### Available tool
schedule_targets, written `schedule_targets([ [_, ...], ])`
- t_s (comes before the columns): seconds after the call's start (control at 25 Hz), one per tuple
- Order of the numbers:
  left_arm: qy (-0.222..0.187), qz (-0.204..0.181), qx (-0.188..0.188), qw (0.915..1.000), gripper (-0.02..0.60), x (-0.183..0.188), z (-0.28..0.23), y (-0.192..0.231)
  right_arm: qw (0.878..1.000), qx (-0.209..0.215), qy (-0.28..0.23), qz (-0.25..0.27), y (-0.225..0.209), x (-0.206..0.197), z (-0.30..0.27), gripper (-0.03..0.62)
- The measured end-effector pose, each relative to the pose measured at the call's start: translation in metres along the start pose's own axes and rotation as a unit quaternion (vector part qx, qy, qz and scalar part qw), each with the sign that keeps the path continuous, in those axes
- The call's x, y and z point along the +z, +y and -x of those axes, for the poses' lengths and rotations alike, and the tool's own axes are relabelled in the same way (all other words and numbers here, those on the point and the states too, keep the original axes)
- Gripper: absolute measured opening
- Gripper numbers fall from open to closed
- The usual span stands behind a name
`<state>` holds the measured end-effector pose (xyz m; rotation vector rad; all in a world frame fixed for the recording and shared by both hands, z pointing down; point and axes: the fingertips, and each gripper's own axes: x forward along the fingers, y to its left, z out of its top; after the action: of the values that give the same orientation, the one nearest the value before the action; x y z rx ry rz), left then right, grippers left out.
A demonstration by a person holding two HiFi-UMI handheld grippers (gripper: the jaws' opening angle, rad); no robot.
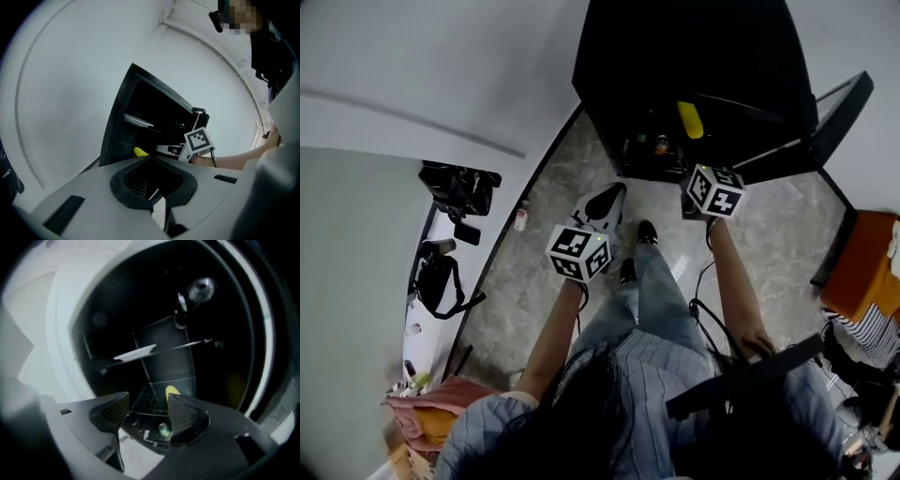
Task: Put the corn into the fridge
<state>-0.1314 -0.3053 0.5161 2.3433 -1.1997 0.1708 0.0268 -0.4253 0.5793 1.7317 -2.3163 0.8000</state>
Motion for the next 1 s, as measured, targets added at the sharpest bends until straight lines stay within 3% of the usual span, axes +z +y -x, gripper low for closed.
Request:
schedule_targets([
  [0.4, -0.034, -0.01, -0.031, 0.9989, 0.008, 0.033, 0.037, -0.033, 0.998, 0.045, -0.024, -0.047, 0.071, 0.021, 0.085, 0.253],
  [0.64, -0.034, -0.036, -0.039, 0.998, 0.008, 0.031, 0.065, -0.046, 0.997, 0.052, -0.029, -0.047, 0.101, 0.01, 0.129, 0.195],
  [1.0, -0.055, -0.033, -0.045, 0.997, 0.008, 0.027, 0.113, -0.057, 0.995, 0.063, -0.053, -0.053, 0.141, 0.006, 0.183, 0.149],
])
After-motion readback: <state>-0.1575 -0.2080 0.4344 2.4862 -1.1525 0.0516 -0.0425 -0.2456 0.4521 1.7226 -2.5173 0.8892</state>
